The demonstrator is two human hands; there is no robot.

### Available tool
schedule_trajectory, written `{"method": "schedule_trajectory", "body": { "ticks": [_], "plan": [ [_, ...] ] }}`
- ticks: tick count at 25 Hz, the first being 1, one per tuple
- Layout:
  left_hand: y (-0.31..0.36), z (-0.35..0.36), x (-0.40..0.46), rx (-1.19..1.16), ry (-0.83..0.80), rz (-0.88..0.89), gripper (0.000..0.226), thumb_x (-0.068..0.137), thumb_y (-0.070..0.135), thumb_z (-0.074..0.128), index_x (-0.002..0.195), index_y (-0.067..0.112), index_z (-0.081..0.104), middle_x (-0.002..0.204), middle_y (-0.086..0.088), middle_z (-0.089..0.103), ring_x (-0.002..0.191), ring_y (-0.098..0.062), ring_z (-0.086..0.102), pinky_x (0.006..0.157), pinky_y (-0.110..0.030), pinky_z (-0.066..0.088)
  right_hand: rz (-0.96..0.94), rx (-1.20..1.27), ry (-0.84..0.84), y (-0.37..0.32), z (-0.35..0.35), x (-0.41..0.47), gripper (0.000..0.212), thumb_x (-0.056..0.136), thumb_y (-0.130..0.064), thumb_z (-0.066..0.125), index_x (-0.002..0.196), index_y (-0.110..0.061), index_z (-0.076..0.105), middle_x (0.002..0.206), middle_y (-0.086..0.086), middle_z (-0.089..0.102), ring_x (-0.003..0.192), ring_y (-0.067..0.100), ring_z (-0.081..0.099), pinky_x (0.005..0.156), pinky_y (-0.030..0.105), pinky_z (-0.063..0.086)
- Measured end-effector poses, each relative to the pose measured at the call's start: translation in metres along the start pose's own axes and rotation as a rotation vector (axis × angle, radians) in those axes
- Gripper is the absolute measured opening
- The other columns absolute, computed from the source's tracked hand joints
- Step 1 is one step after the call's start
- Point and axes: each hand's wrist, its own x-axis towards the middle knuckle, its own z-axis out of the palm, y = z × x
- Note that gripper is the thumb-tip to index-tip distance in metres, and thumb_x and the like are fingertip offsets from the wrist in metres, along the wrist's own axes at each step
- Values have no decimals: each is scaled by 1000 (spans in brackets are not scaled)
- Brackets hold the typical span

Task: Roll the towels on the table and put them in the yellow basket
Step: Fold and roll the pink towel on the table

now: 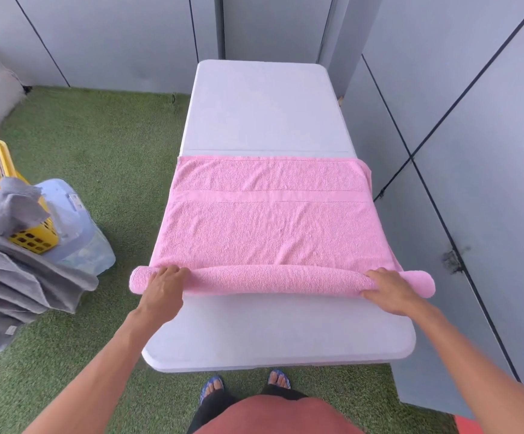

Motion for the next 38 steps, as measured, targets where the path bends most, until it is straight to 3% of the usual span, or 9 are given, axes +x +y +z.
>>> {"method": "schedule_trajectory", "body": {
  "ticks": [3, 5, 10, 14, 19, 23, 26, 30, 38],
  "plan": [
    [-5, -13, 12, -115, -144, -63, 49, 87, -5, 47, 134, 11, 48, 123, -14, 51, 115, -32, 49, 99, -39, 39, 52, 489, -71, 7, -11, 2, 47, 81, -16, 67, 126, -25, 54, 124, 0, 51, 117, 20, 51, 85, 31, 43],
    [-1, -17, 12, -172, 128, -93, 47, 84, -7, 55, 127, 11, 54, 116, -17, 50, 103, -36, 51, 85, -46, 43, 49, 707, 175, 3, -12, 3, 41, 79, -7, 68, 110, -31, 59, 117, 3, 54, 110, 22, 54, 78, 32, 45],
    [13, 7, -12, -13, 387, -2, 41, 71, -15, 61, 107, 5, 60, 100, -13, 55, 87, -32, 52, 67, -42, 46, -1, 141, 733, -15, 34, -16, 20, 83, -18, 68, 101, -26, 72, 111, 3, 57, 110, 28, 44, 91, 46, 39],
    [12, 16, -2, 117, 254, 51, 64, 63, -1, 74, 121, 0, 48, 112, -15, 54, 107, -36, 50, 96, -51, 40, -55, 51, 515, -16, 44, -8, 57, 78, -36, 73, 128, -15, 56, 129, 5, 51, 123, 27, 37, 102, 47, 37],
    [15, 2, 15, 132, 68, -49, 34, 71, -9, 64, 101, 4, 56, 94, -12, 58, 96, -36, 55, 91, -49, 42, 0, 20, 368, -23, 17, 3, 43, 88, -31, 62, 128, -17, 52, 127, 0, 53, 123, 25, 40, 100, 39, 32],
    [-6, -11, 14, -17, -200, 3, 34, 91, 6, 52, 125, 7, 51, 118, -10, 55, 112, -29, 52, 96, -38, 40, -77, 221, 114, -2, 8, -6, 47, 84, -36, 67, 129, -24, 54, 123, -3, 56, 119, 19, 47, 99, 38, 37],
    [-9, -19, 14, -237, -27, -36, 41, 88, 5, 61, 127, 10, 54, 121, -13, 52, 107, -31, 52, 91, -42, 42, -88, 555, 387, -1, 13, -7, 42, 82, -18, 71, 122, -20, 59, 121, 1, 54, 117, 19, 48, 101, 34, 35],
    [14, -3, -1, -68, 385, 31, 25, 80, -9, 63, 102, 3, 63, 99, -17, 57, 85, -33, 51, 65, -45, 48, -107, 208, 714, -23, 34, -10, 25, 89, -26, 59, 110, -16, 67, 119, 7, 55, 121, 30, 42, 103, 43, 32],
    [12, 11, 6, -46, 165, 123, 63, 67, 2, 81, 122, -1, 50, 117, -17, 56, 109, -38, 52, 94, -48, 49, -72, 31, 543, -31, 35, -2, 60, 74, -20, 77, 129, -19, 51, 126, -1, 57, 123, 26, 45, 99, 43, 35]
  ]
}}
